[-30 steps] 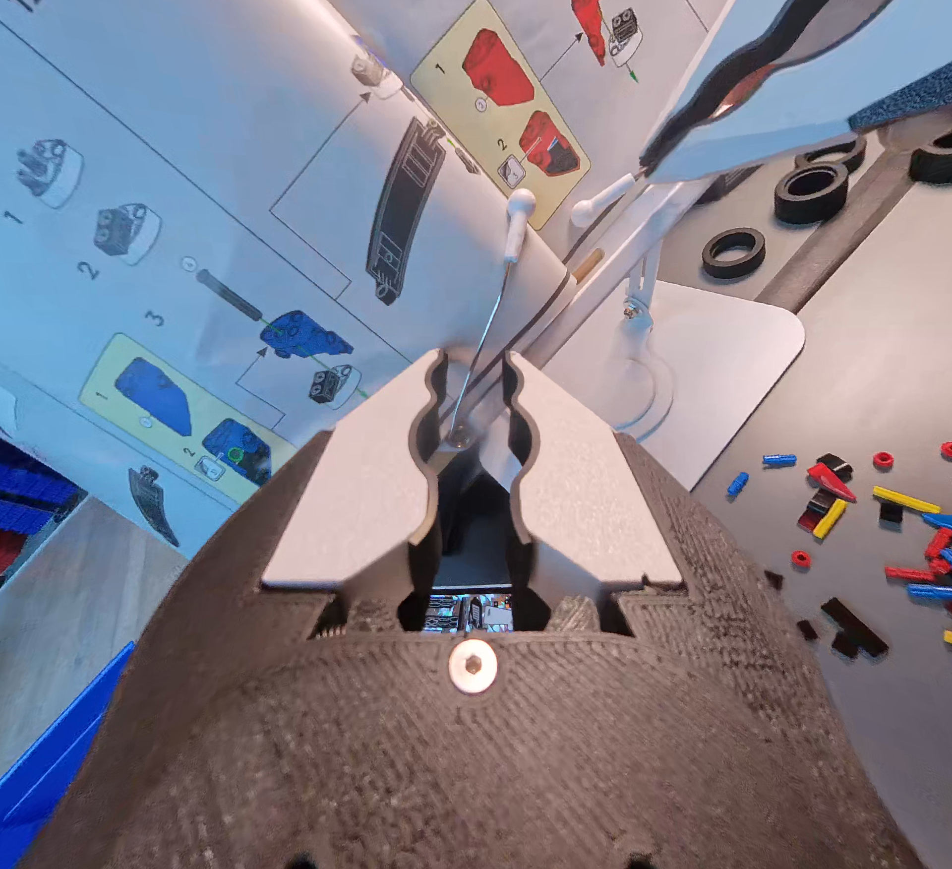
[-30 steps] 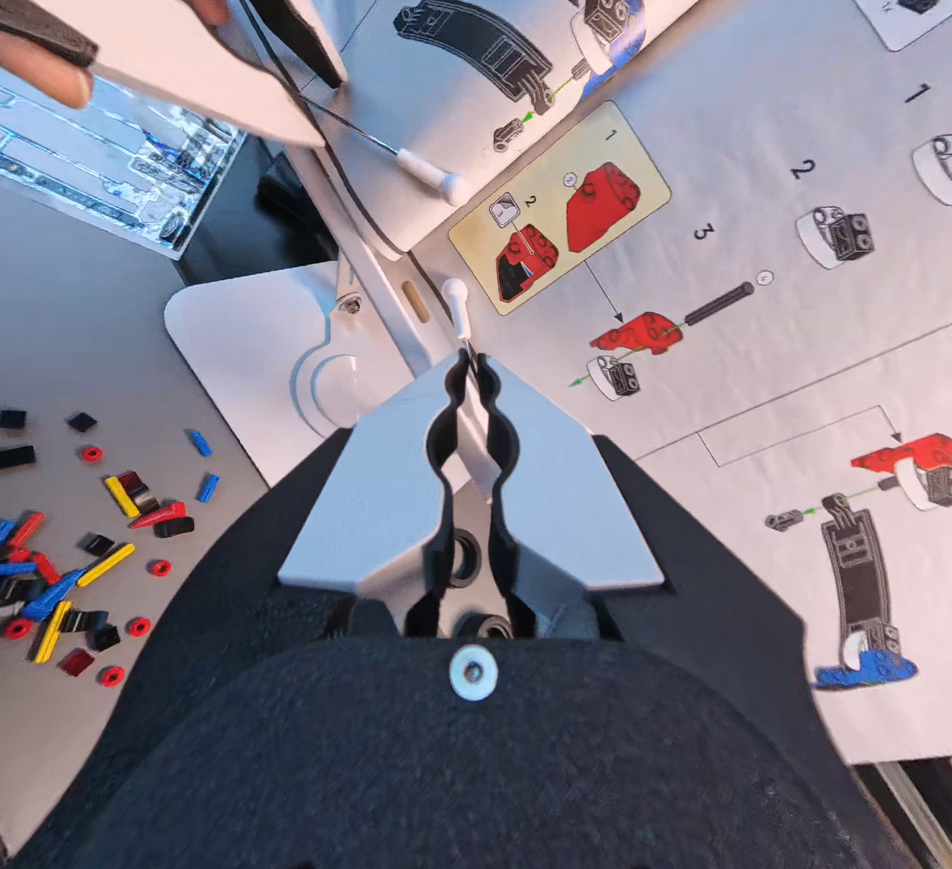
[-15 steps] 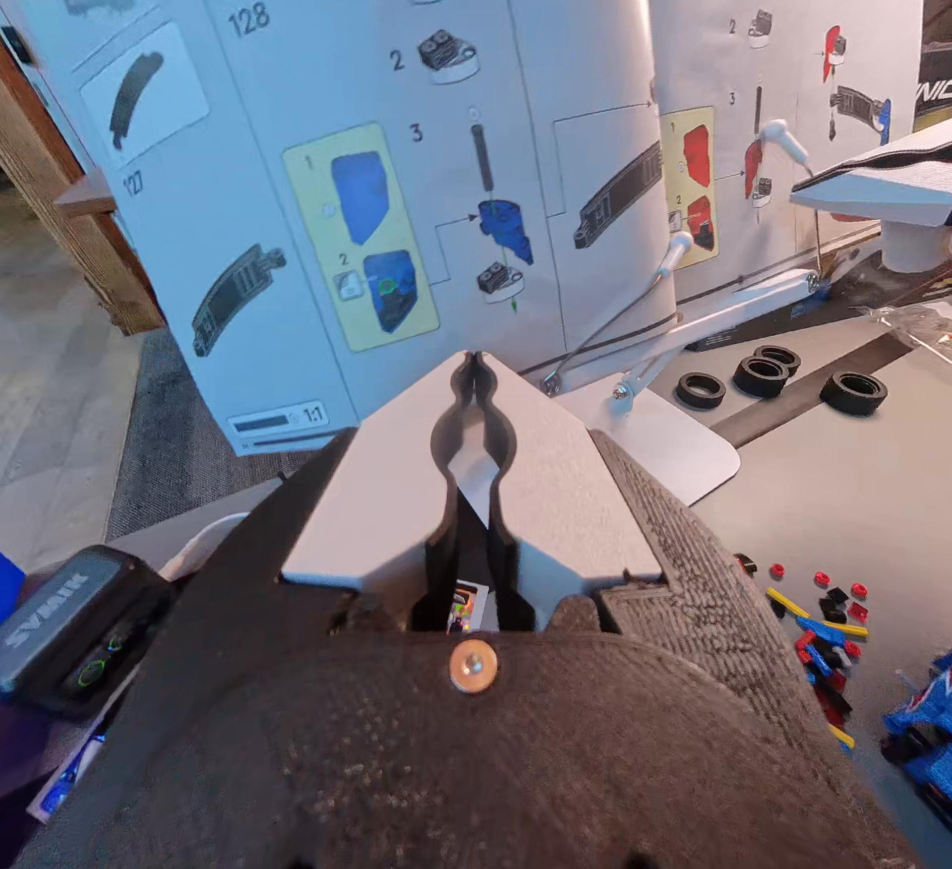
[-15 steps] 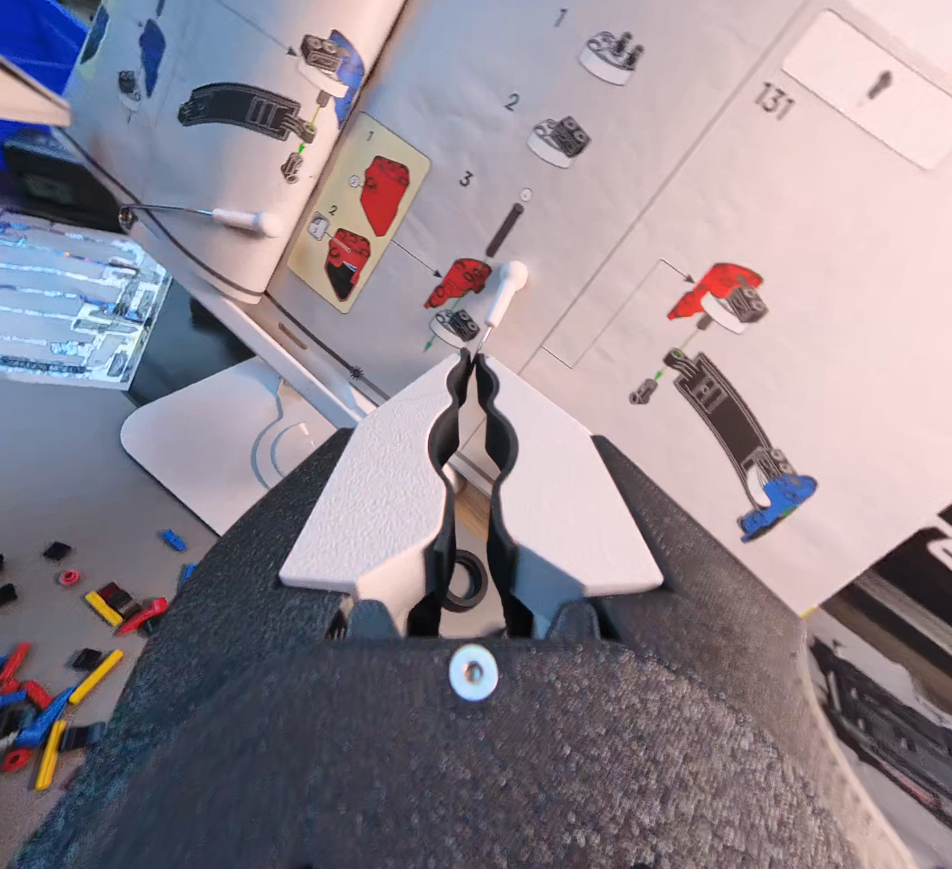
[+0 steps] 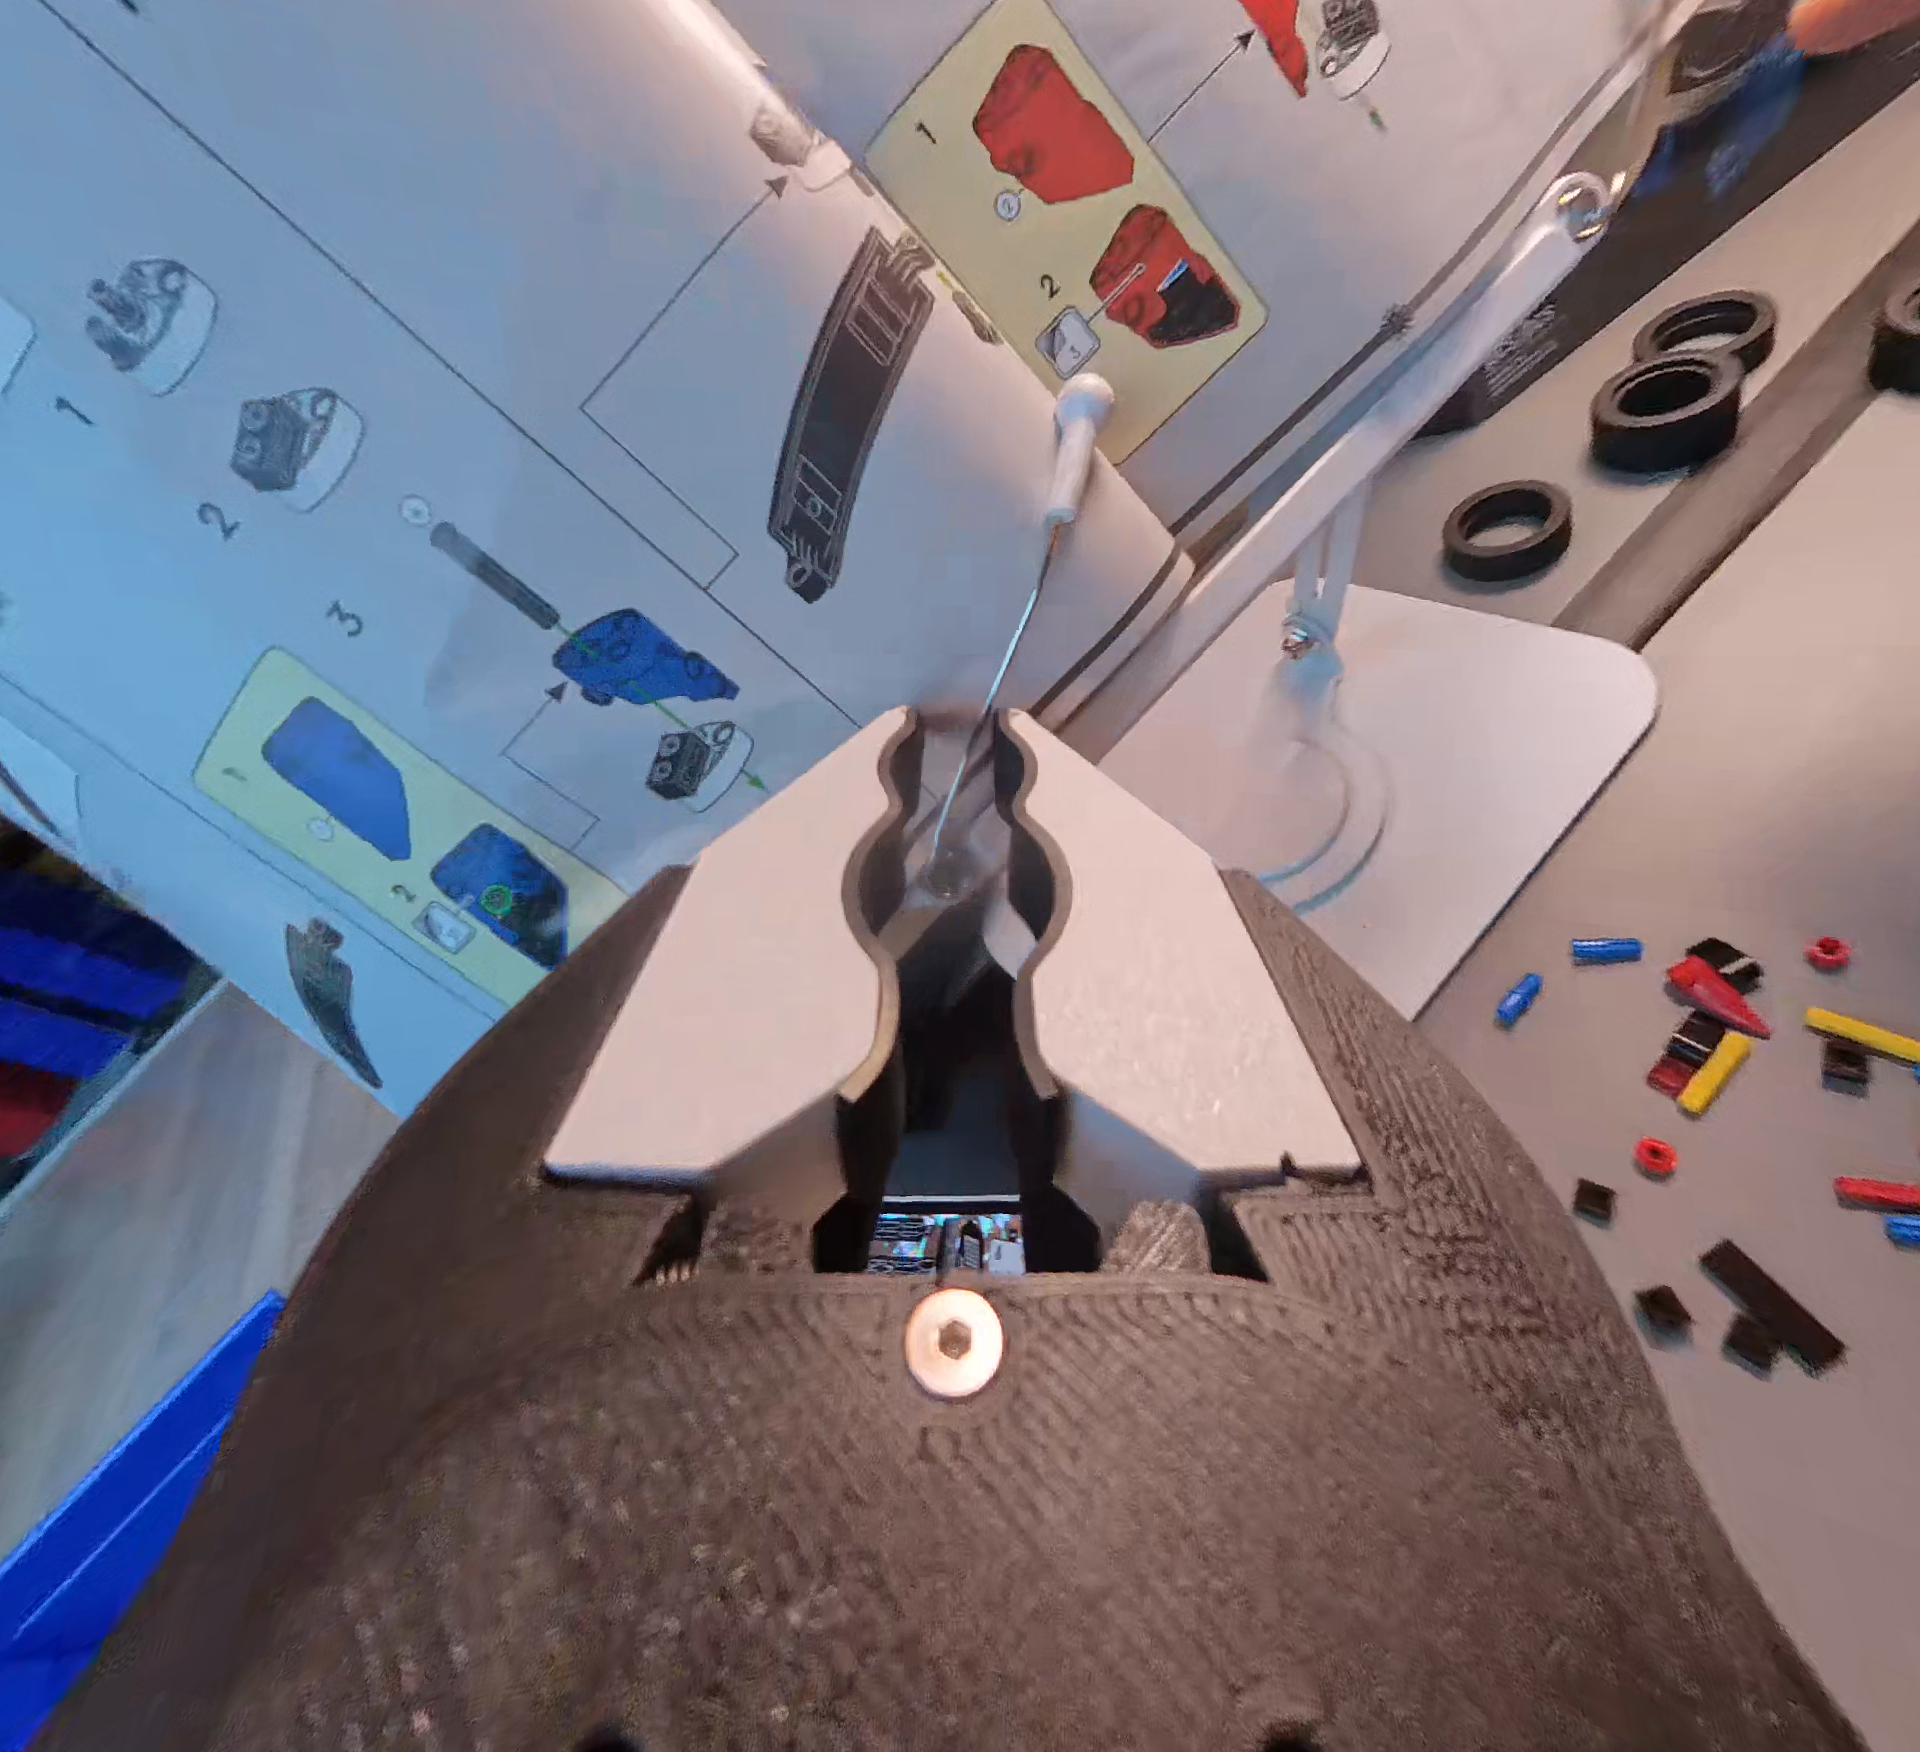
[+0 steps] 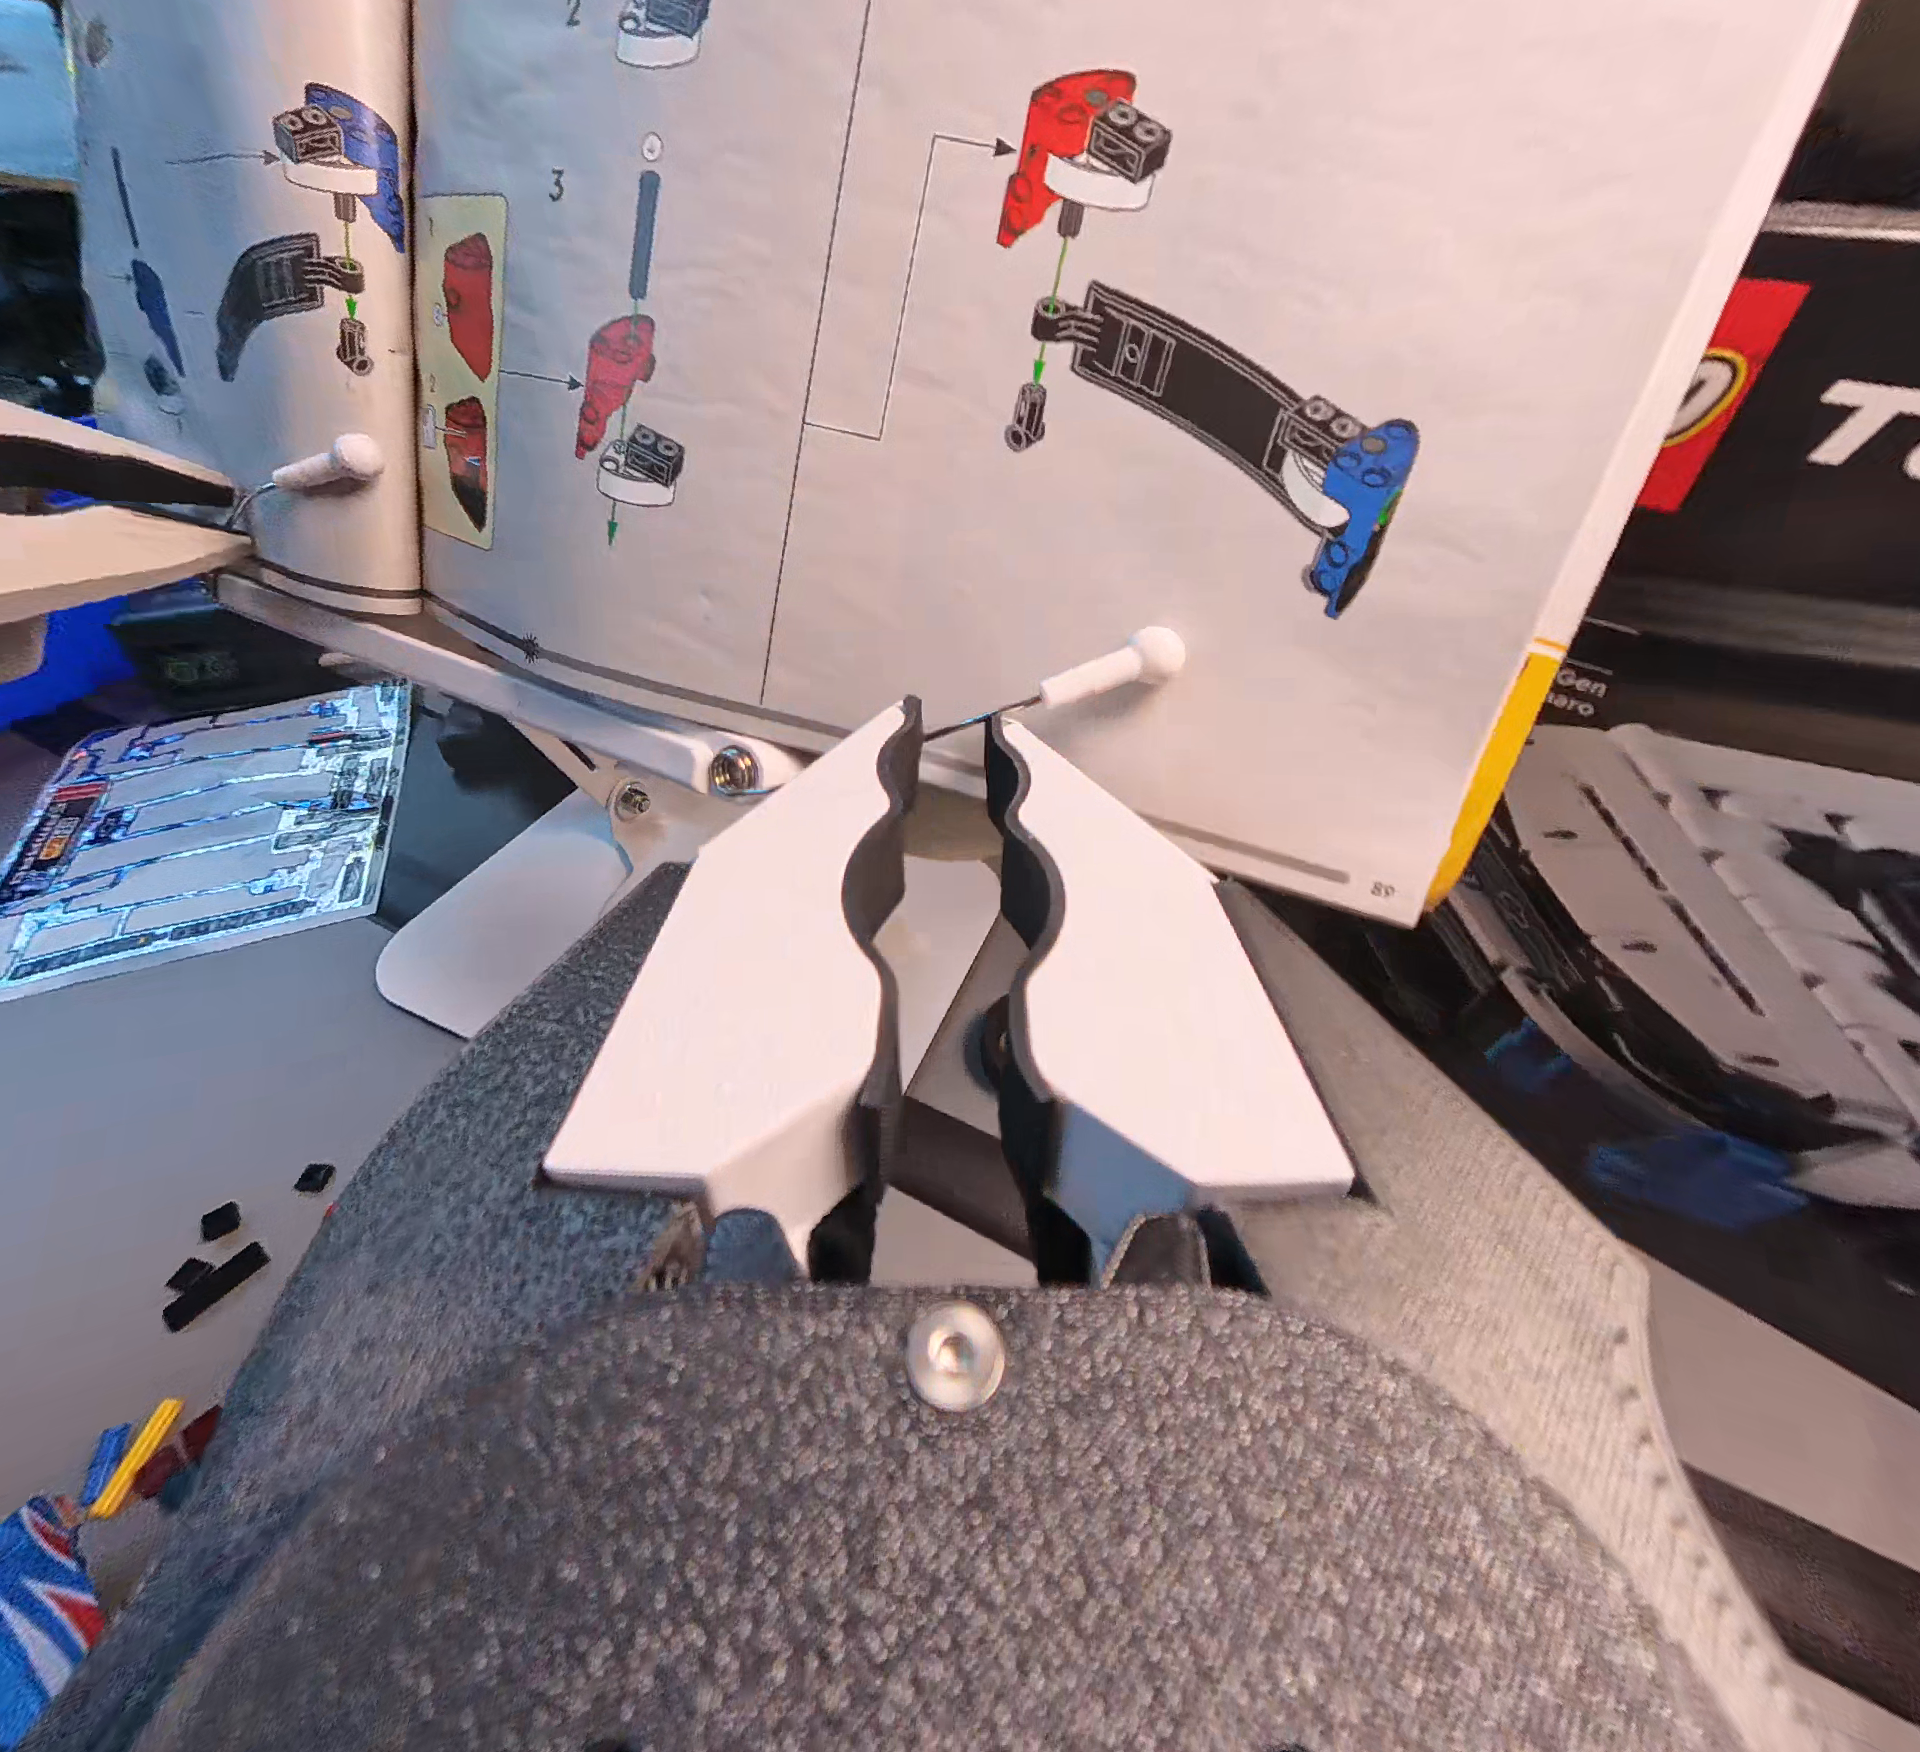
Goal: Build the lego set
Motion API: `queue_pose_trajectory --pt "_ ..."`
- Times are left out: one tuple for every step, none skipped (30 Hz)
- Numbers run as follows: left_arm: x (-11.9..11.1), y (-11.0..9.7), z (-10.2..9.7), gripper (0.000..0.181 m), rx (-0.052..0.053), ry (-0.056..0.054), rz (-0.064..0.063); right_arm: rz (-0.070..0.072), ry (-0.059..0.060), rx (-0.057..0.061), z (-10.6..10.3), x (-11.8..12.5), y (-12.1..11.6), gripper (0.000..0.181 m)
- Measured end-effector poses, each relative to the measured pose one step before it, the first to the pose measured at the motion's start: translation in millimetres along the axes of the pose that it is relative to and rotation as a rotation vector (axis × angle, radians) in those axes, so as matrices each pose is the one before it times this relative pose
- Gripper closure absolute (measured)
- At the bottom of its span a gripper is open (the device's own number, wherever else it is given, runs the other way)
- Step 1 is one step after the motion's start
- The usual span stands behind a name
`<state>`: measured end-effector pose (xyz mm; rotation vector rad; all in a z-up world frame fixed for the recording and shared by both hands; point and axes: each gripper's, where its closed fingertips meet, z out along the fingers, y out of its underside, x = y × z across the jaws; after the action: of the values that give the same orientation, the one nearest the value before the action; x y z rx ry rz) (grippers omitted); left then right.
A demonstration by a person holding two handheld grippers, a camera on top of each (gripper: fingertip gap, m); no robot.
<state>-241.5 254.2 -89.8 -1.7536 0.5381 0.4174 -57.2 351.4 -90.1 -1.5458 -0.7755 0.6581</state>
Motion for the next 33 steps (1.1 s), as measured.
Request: queue_pose_trajectory --pt "-0.81 0.02 1.08 0.172 0.0030 -0.0066 0.0149 0.0156 -0.0065 -0.0075 -2.52 0.22 3.73 0.171" --pt "0.70 -0.01 -0.18 0.172 0.0069 0.0059 -0.0009 0.0145 -0.0070 -0.0075 -2.82 -0.27 3.54 0.170" --pt "2.01 0.28 -0.83 0.174 0.0112 0.0152 -0.0283 0.0171 0.0076 -0.0122 -3.50 0.48 3.15 0.167" --pt "1.04 0.04 -0.84 0.175 0.0198 0.0083 -0.0626 -0.0077 0.0537 -0.0101 -5.11 5.22 0.92 0.170" --pt "-0.10 -0.17 -0.89 0.176 0.0306 0.0055 -0.0803 -0.0348 0.0418 0.0037 -5.49 2.29 -2.89 0.170" --pt "0.02 -0.33 -0.29 0.177 0.0354 0.0092 -0.0943 -0.0252 0.0217 0.0049 -5.10 -1.02 -4.68 0.170" --pt "-0.29 -0.42 -0.17 0.179 0.0373 0.0076 -0.1005 -0.0232 0.0024 0.0122 -4.39 -4.57 -7.15 0.167" --pt "-0.17 -0.59 -0.12 0.180 0.0383 0.0051 -0.1006 -0.0419 -0.0031 0.0221 -3.41 -6.99 -9.48 0.166" --pt "0.04 -0.45 -0.28 0.181 0.0411 0.0057 -0.1022 -0.0644 -0.0089 0.0242 -1.86 -9.01 -10.24 0.167" --pt "-0.02 -0.19 -0.45 0.181 0.0408 0.0050 -0.0925 -0.0742 -0.0040 0.0114 0.30 -8.71 -8.67 0.167" --pt "0.17 -0.06 -0.44 0.181 0.0332 -0.0007 -0.0623 -0.0729 -0.0199 0.0032 2.81 -10.72 -7.04 0.167" --pt "0.02 -0.10 -0.06 0.181 0.0199 -0.0095 -0.0213 -0.0605 -0.0371 -0.0139 5.19 -12.27 -3.90 0.167" --pt "0.05 0.09 0.32 0.181 0.0012 -0.0206 0.0327 -0.0427 -0.0444 -0.0299 7.31 -11.95 -0.87 0.165" --pt "0.14 0.34 0.74 0.181 -0.0182 -0.0257 0.0847 -0.0323 -0.0331 -0.0264 7.89 -8.76 -0.48 0.162" --pt "0.08 0.23 0.52 0.181 -0.0311 -0.0214 0.1131 -0.0317 -0.0060 -0.0147 7.44 -3.55 -1.22 0.159" --pt "-0.10 0.17 0.07 0.181 -0.0342 -0.0135 0.1170 -0.0309 0.0083 -0.0094 6.77 -0.52 -1.17 0.156" --pt "0.33 0.24 0.20 0.181 -0.0321 -0.0074 0.1058 -0.0186 0.0048 -0.0124 6.43 -0.62 -0.06 0.154" --pt "0.30 -0.68 0.21 0.180 -0.0246 -0.0049 0.0939 -0.0015 -0.0004 -0.0154 5.96 -1.26 1.21 0.152" --pt "0.04 -2.54 0.01 0.177 -0.0109 -0.0060 0.0847 0.0102 0.0018 -0.0075 4.83 -0.82 0.81 0.150" --pt "0.22 -3.54 0.36 0.173 -0.0049 -0.0034 0.0710 0.0122 0.0067 -0.0030 3.48 -0.18 0.79 0.149" --pt "1.21 -2.69 1.17 0.171 -0.0124 0.0054 0.0527 0.0118 0.0080 0.0003 2.32 0.04 0.85 0.148" --pt "0.62 -3.00 1.50 0.170 -0.0097 0.0032 0.0370 0.0103 0.0086 0.0036 1.26 0.41 0.73 0.148" --pt "0.01 -3.36 1.54 0.170 -0.0033 -0.0009 0.0245 0.0062 0.0075 0.0022 0.64 0.51 0.80 0.148" --pt "0.99 -2.22 2.10 0.169 -0.0061 0.0042 0.0120 0.0011 0.0062 -0.0021 0.25 0.65 1.29 0.149" --pt "0.96 -1.29 2.10 0.169 -0.0071 0.0031 0.0062 -0.0018 0.0028 -0.0003 0.34 0.48 0.87 0.149" --pt "0.70 -1.17 1.75 0.168 -0.0033 -0.0001 0.0050 0.0000 0.0008 -0.0008 0.29 0.53 0.85 0.150" --pt "0.46 -0.53 1.28 0.168 -0.0025 -0.0019 0.0024 0.0009 -0.0020 -0.0051 0.44 0.38 1.38 0.150" --pt "0.20 0.00 0.98 0.169 -0.0020 -0.0029 0.0016 0.0031 -0.0027 -0.0011 0.37 0.35 0.69 0.150" --pt "0.05 0.06 0.61 0.169 -0.0006 -0.0032 0.0023 0.0050 -0.0019 0.0009 0.41 0.55 0.42 0.151" --pt "-0.06 0.15 0.38 0.169 -0.0011 -0.0033 0.0038 0.0043 -0.0021 0.0011 0.50 0.41 0.29 0.151" --pt "-0.02 0.23 0.48 0.169 -0.0023 -0.0028 0.0053 0.0028 0.0011 0.0009 0.46 0.59 0.23 0.152" --pt "0.21 0.17 0.38 0.169 -0.0034 -0.0010 0.0069 0.0011 0.0022 0.0009 0.52 0.41 0.20 0.152" --pt "0.95 0.09 0.55 0.170 -0.0036 0.0049 0.0068 -0.0015 0.0035 0.0005 0.57 0.18 0.15 0.152"
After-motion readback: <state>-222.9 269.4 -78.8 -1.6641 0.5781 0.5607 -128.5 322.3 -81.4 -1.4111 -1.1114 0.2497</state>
